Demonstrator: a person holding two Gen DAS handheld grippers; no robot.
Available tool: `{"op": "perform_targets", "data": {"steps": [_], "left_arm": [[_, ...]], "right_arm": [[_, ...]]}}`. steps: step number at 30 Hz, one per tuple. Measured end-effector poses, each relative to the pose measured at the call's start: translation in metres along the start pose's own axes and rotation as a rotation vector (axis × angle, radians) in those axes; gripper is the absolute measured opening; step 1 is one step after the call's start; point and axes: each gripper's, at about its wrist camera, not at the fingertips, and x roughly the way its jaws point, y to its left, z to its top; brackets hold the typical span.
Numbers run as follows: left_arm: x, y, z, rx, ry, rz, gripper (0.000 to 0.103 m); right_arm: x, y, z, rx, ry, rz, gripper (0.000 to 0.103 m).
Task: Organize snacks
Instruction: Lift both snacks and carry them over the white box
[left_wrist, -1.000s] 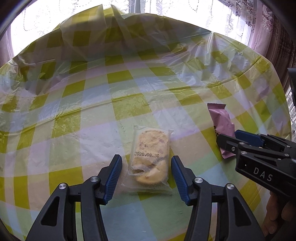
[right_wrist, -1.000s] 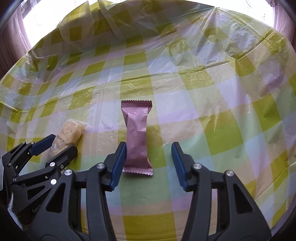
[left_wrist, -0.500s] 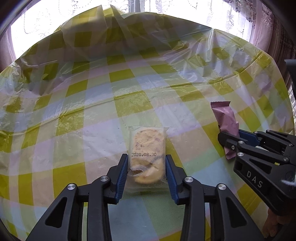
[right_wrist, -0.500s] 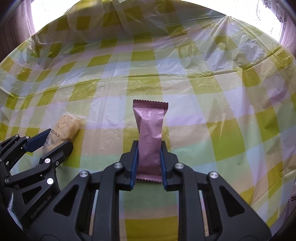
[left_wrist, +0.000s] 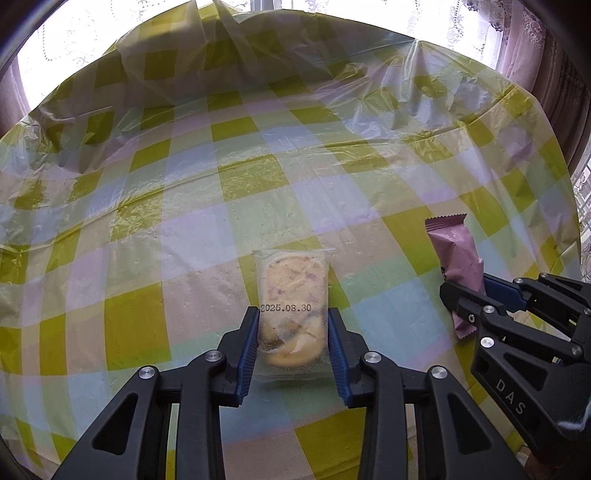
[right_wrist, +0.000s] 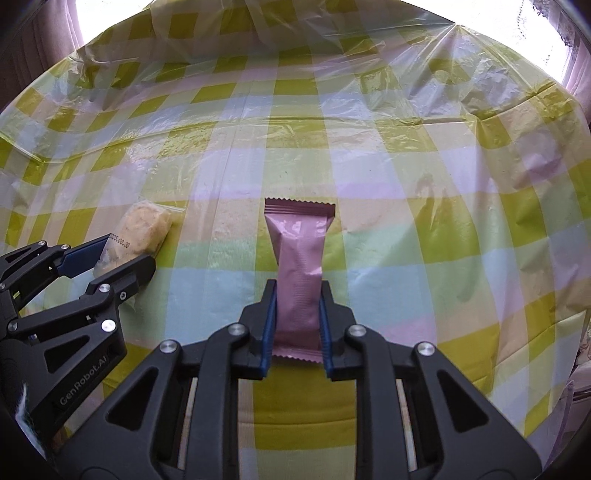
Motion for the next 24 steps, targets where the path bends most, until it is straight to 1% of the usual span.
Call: {"op": "perform_targets", "data": {"steps": [8, 15, 21, 24], "left_arm": [[-0.013, -0.016, -0.021, 0.015, 0.03, -0.026, 0.036], [-0.026, -0.026, -0.04, 0.005, 0.046, -0.05, 0.035], [-0.043, -0.037, -0.049, 0.008, 0.037, -0.069, 0.035], [-0.052, -0.043, -0.054, 0.008, 0.032, -0.09, 0.035]], "right_arm": [[-0.014, -0.006, -0.024, 0.007, 0.036, 0.011, 0.023], [-0.029, -0.018, -0.043, 0.026, 0.049, 0.016, 0.023], [-0.048, -0.03, -0.059, 0.03, 0.039, 0.014, 0.023], [-0.058, -0.038, -0.07, 0.036, 0.042, 0.018, 0.023]]}}
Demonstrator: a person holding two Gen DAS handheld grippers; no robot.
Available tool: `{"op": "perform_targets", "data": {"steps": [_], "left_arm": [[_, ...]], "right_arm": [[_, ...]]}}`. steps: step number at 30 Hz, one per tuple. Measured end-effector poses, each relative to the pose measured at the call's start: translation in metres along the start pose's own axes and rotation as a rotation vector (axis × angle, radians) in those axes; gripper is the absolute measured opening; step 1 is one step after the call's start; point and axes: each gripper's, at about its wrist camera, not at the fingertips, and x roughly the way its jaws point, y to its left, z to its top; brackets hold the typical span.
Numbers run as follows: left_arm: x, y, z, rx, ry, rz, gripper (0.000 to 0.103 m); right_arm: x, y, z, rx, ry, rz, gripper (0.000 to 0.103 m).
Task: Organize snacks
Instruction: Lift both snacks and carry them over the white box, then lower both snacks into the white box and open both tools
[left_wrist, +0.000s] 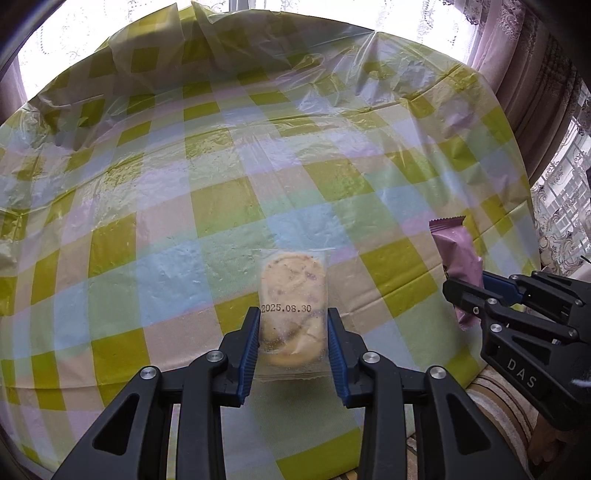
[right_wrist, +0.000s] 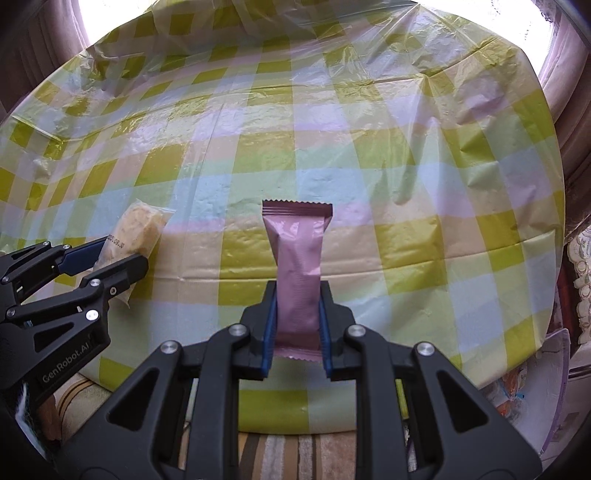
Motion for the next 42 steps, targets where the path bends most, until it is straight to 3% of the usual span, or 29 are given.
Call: {"op": "perform_targets", "data": {"steps": [9, 17, 28, 36, 42], "left_arm": [[-0.023, -0.025, -0.013, 0.016, -0.017, -0.052, 0.035], [-0.044, -0.077, -0.017, 0.101, -0.031, -0.127, 0.035], [-0.066, -0.175, -0.043, 0.228, 0.003, -0.318, 0.035], [-0.068, -0.23, -0.074, 0.21, 0.086, -0.436, 0.035], [-0.055, -0.25, -0.093, 0.184, 0.125, -0.402, 0.035]], "right_arm": [[-0.027, -0.034, -0.035, 0.037, 0.004, -0.004, 0.023], [-0.063, -0.079, -0.067, 0.068, -0.012, -0.053, 0.023], [-0.115, -0.15, -0.121, 0.195, -0.045, -0.159, 0.023], [-0.135, -0.188, -0.172, 0.321, -0.048, -0.209, 0.023], [-0.136, -0.2, -0.198, 0.374, -0.056, -0.229, 0.023]]}}
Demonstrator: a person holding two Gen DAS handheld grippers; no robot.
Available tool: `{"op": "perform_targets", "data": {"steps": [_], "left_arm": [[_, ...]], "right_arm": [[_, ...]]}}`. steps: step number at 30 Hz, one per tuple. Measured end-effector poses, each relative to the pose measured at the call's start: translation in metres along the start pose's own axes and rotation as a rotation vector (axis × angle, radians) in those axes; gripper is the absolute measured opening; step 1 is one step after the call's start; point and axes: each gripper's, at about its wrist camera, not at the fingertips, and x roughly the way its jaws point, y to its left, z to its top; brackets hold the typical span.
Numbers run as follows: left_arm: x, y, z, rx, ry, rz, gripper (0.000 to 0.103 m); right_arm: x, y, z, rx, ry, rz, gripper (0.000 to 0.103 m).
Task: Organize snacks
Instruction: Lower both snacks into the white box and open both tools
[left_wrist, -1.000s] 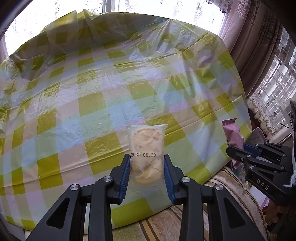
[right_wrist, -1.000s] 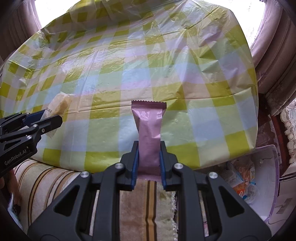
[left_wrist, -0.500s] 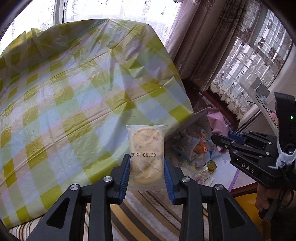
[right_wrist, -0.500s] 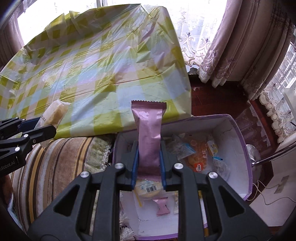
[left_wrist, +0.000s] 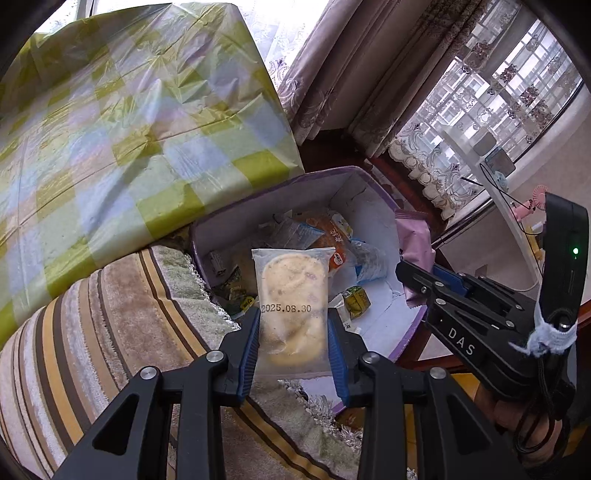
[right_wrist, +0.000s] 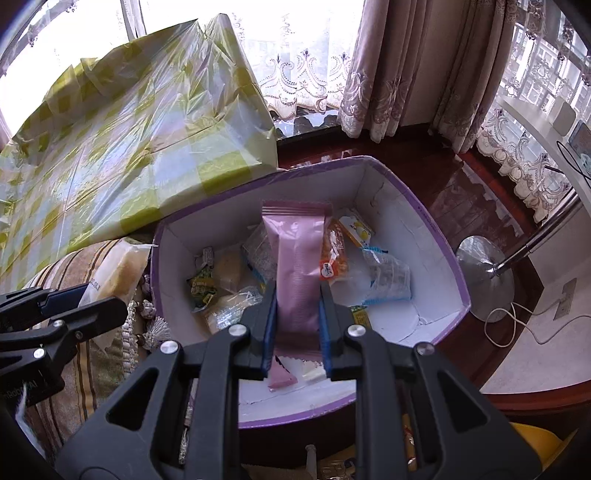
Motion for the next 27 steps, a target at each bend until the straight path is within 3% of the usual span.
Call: {"op": "perform_targets", "data": {"steps": [9, 19, 21, 23, 27], "left_arm": [[0.026, -0.003, 0.011, -0.033, 0.041, 0.025, 0.035], [0.028, 0.003, 0.011, -0.073, 0.053, -0.003, 0.037], [0.021, 0.003, 0.006, -0.074, 0.047, -0.001, 0.039], [0.014, 0.003, 0.001, -0.081, 0.039, 0.005, 0.045], [-0.004, 0.004, -0.017, -0.099, -0.007, -0.01, 0.056]], "right_arm": [[0.01, -0.006, -0.003, 0.023, -0.011, -0.034, 0.023], [0.008, -0.005, 0.003, 0.024, -0.03, -0.05, 0.025], [0.005, -0.004, 0.002, 0.027, -0.029, -0.053, 0.034], [0.0, -0.003, 0.001, 0.025, -0.038, -0.061, 0.06], [-0.015, 0.001, -0.005, 0.0, -0.059, -0.076, 0.071]]}}
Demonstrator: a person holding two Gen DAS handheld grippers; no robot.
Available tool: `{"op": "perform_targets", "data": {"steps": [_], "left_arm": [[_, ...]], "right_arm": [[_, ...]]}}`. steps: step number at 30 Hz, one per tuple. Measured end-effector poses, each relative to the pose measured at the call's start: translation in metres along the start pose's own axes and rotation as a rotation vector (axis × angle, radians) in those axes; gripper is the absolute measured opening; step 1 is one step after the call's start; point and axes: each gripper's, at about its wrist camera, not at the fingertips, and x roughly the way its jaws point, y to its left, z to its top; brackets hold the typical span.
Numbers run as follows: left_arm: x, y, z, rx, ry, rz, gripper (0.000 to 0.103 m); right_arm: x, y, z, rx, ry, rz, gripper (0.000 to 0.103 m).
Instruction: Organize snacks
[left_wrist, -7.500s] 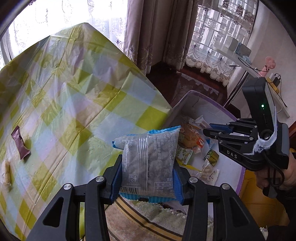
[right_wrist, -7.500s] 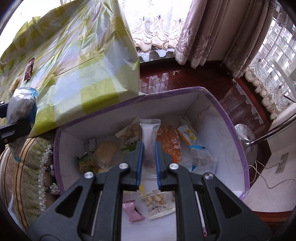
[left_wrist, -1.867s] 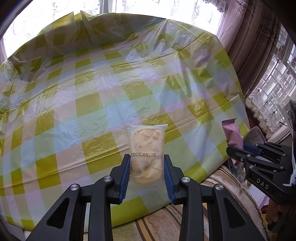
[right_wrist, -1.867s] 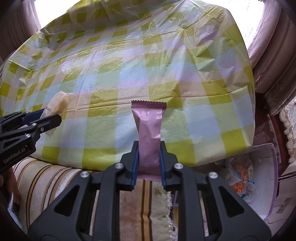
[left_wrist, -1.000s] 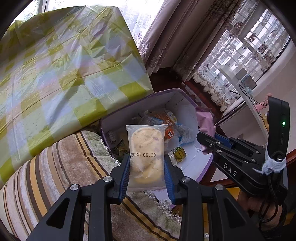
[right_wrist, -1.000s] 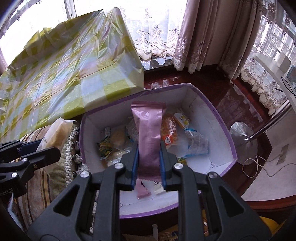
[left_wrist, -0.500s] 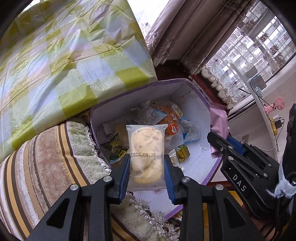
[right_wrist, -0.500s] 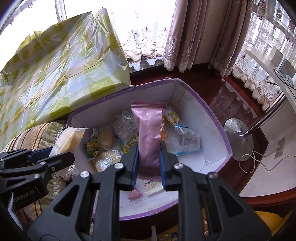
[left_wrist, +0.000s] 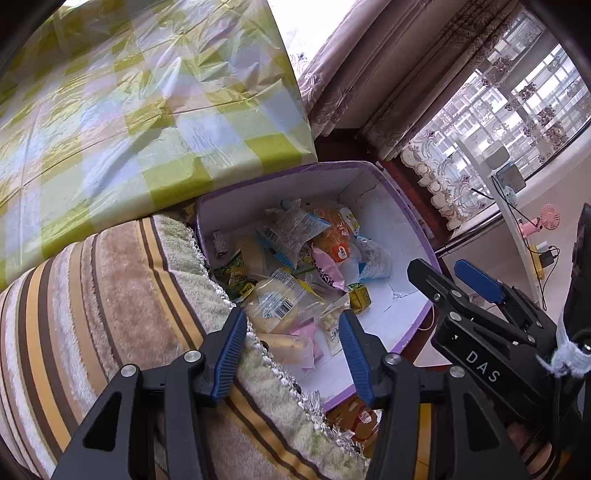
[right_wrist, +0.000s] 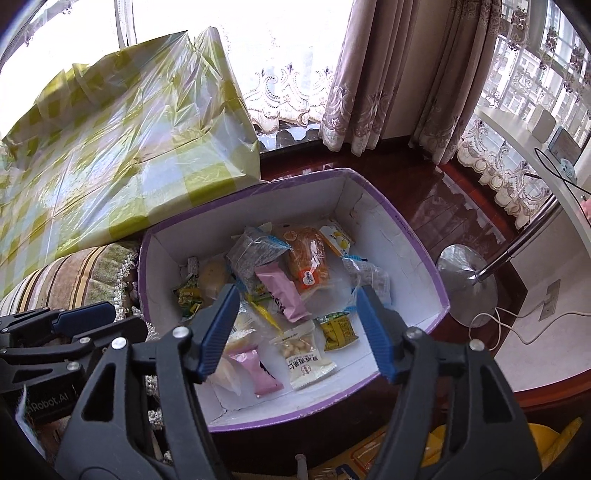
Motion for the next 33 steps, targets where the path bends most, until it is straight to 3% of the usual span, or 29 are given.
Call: {"op": "perform_targets", "data": {"steps": [4, 12, 16, 23, 33], "left_arm": [[-0.015, -0.002, -0.016, 0.009, -0.045, -0.005, 0.061], [-0.012, -0.002, -0.016, -0.012, -0.051, -0.02, 0.064], [-0.011, 0.0, -0.014, -0.035, -0.06, -0.055, 0.071], [-0.005, -0.012, -0.014, 0.014, -0.055, -0.046, 0.085], [-0.008, -0.016, -0.015, 0.023, -0.091, -0.004, 0.085]], "right_arm": [[-0.012, 0.0, -0.007, 0.001, 0.008, -0.011, 0.077], [-0.014, -0.004, -0.016, 0.009, 0.025, -0.047, 0.077], [-0.011, -0.009, -0.015, 0.019, 0.023, -0.053, 0.077], [-0.008, -0.009, -0.016, 0.008, 0.032, -0.049, 0.078], [-0.006, -0.011, -0.017, 0.015, 0.037, -0.053, 0.079]]}}
